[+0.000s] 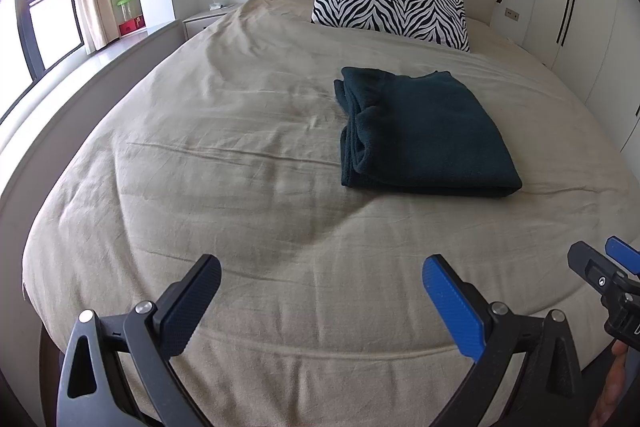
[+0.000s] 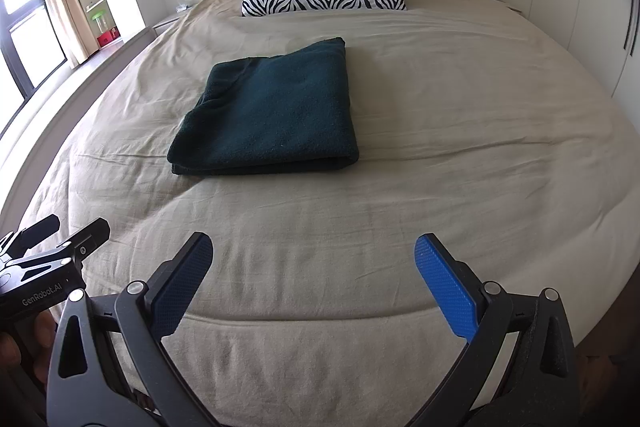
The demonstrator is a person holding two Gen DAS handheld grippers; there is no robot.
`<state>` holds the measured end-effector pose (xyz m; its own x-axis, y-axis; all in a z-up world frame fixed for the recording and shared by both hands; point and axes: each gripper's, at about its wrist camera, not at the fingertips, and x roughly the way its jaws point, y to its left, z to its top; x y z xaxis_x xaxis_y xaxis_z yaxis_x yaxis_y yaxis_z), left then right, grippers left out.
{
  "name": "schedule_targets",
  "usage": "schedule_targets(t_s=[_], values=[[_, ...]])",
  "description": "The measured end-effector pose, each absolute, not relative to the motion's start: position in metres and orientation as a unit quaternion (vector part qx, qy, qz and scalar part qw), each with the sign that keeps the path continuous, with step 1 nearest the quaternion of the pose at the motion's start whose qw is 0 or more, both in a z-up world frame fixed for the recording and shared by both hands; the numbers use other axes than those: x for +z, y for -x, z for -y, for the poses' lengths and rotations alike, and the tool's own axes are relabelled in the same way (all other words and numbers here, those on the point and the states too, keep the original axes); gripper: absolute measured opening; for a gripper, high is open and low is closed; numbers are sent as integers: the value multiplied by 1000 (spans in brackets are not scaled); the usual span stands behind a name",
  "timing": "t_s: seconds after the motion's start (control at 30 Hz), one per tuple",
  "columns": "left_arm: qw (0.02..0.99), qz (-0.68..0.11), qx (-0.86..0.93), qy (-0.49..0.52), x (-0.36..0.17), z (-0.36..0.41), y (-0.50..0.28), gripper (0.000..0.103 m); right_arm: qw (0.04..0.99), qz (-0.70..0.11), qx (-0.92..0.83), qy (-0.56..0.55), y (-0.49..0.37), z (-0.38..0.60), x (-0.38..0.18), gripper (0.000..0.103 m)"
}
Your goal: Fold small clothes
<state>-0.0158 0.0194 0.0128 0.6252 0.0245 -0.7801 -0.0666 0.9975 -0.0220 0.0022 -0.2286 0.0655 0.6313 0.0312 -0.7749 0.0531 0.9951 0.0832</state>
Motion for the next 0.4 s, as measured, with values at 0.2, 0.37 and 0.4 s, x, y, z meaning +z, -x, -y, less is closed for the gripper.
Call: schedule_targets(t_s=[0.2,0.37,0.4], values=[[901,-432,26,25,13,-19,16,103,902,-429,-6,-51,-1,229,66,103],[903,-428,25,27,14,-20,18,103,901,-431,-5,-52,-2,230,65,103],[903,-429,23,27,14,-20,18,103,901,-431,-5,-51,-2,230,66,103]])
